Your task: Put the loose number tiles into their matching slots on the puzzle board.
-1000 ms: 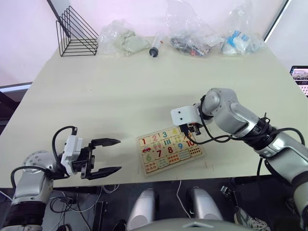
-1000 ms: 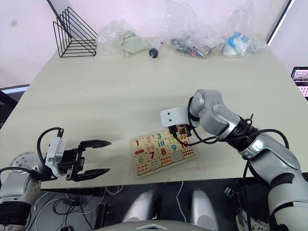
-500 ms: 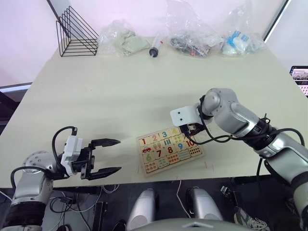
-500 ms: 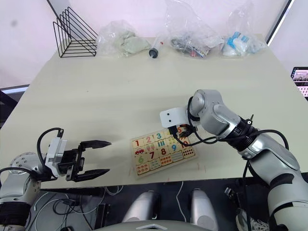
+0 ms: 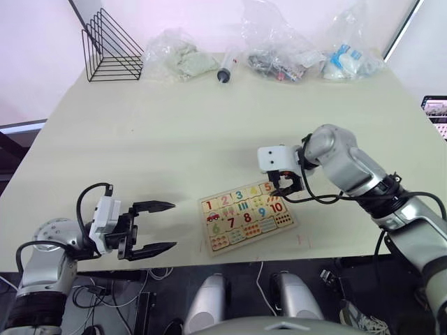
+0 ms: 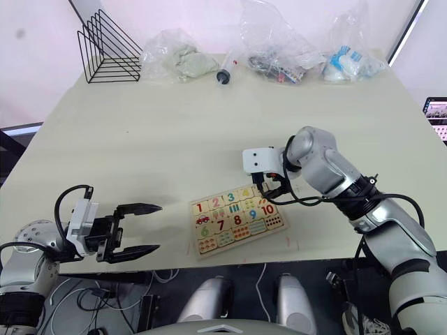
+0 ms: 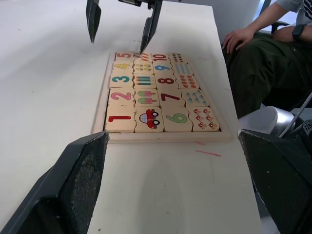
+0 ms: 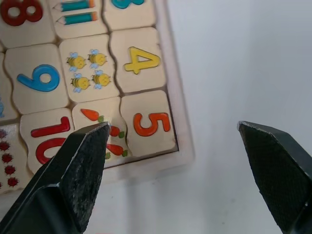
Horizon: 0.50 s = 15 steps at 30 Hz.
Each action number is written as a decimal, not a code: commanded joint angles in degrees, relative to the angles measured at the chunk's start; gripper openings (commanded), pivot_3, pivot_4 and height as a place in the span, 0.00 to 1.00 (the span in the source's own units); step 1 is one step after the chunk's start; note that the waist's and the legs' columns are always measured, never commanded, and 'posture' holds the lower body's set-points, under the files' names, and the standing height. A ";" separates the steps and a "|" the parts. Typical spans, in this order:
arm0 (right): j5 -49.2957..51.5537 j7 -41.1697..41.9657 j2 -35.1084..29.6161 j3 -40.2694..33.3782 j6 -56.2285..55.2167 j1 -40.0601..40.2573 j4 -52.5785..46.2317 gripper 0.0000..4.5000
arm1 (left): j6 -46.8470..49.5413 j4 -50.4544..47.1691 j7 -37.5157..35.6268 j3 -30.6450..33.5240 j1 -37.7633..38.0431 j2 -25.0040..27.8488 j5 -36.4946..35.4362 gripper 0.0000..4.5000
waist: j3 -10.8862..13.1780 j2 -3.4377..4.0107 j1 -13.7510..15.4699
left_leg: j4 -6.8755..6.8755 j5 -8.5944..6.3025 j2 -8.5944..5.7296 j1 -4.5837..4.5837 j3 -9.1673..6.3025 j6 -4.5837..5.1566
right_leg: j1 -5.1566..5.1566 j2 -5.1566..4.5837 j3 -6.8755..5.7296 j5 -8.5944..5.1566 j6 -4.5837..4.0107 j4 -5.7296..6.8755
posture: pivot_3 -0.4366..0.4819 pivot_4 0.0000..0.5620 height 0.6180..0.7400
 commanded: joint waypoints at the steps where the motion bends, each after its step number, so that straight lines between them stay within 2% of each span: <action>1: 4.71 -1.99 -0.13 -6.60 1.22 2.61 -2.70 0.85 | -0.79 -0.18 -0.85 1.46 -0.70 0.06 -0.43 1.00 | 0.00 0.00 0.04 | -0.01 0.00 0.00 -0.01 0.00 0.00 | 0.01 -0.02 0.01 0.00 0.00 -0.01 | 0.48 0.27 1.00; 2: 5.69 -2.54 -0.06 -7.75 1.30 3.58 -3.06 0.82 | -0.76 -0.16 -0.84 1.45 -0.77 0.05 -0.42 1.00 | 0.00 0.00 0.03 | -0.01 0.00 0.01 0.00 0.00 0.00 | 0.01 -0.03 0.01 0.00 0.00 -0.01 | 0.48 0.27 1.00; 3: 6.76 -3.19 0.21 -8.92 0.64 4.52 -3.29 0.72 | -0.74 -0.11 -0.89 1.47 -0.81 0.07 -0.43 1.00 | 0.00 0.00 0.01 | -0.01 0.00 0.01 -0.01 0.00 0.00 | 0.01 -0.03 0.01 0.00 0.00 -0.01 | 0.48 0.27 1.00; 5: 8.46 -4.68 0.43 -10.92 -0.82 6.41 -3.30 0.51 | -0.65 -0.10 -0.91 1.43 -0.91 0.04 -0.43 1.00 | 0.00 0.00 -0.03 | -0.03 0.00 0.02 0.00 0.01 0.00 | 0.03 -0.03 0.03 0.00 0.00 -0.01 | 0.48 0.27 1.00; 6: 9.13 -5.23 0.33 -11.68 -1.89 7.38 -3.15 0.36 | -0.58 -0.14 -0.87 1.37 -0.98 0.01 -0.41 1.00 | 0.00 0.00 -0.04 | -0.04 0.00 0.02 0.01 0.01 0.00 | 0.03 -0.02 0.03 0.00 0.00 -0.01 | 0.48 0.27 1.00; 7: 9.57 -5.60 0.19 -12.07 -2.57 7.97 -3.05 0.31 | -0.54 -0.16 -0.83 1.32 -1.03 -0.02 -0.39 1.00 | 0.00 0.00 -0.04 | -0.04 0.00 0.02 0.01 0.01 0.00 | 0.03 -0.02 0.03 0.00 0.00 -0.01 | 0.48 0.27 1.00; 8: 11.15 -5.98 0.87 -13.30 -3.77 8.83 -3.01 0.16 | -0.48 -0.18 -0.80 1.33 -1.08 -0.03 -0.40 1.00 | 0.00 0.00 -0.04 | -0.04 0.00 0.02 0.02 0.01 0.00 | 0.03 -0.02 0.03 0.00 0.00 0.00 | 0.48 0.27 1.00; 9: 12.67 -6.35 1.51 -14.44 -4.09 9.60 -3.07 0.06 | -0.45 -0.20 -0.78 1.32 -1.12 -0.05 -0.40 1.00 | 0.00 0.00 -0.04 | -0.04 0.00 0.02 0.01 0.02 0.00 | 0.03 -0.02 0.03 0.00 0.00 -0.01 | 0.48 0.27 1.00; 10: 13.25 -6.93 1.55 -15.02 -4.42 10.37 -3.00 0.02 | -0.41 -0.21 -0.76 1.30 -1.15 -0.06 -0.40 1.00 | -0.01 -0.01 -0.05 | -0.04 0.00 0.02 0.01 0.02 0.00 | 0.04 -0.02 0.04 0.00 0.00 0.00 | 0.48 0.27 1.00; 15: 17.08 -8.65 2.67 -18.00 -9.89 15.69 -1.83 0.02 | -0.39 0.02 -0.90 1.40 -1.27 0.05 -0.40 1.00 | -0.02 -0.03 0.13 | -0.04 0.00 0.02 0.01 0.02 0.01 | 0.05 -0.03 0.03 0.00 0.01 -0.02 | 0.48 0.27 1.00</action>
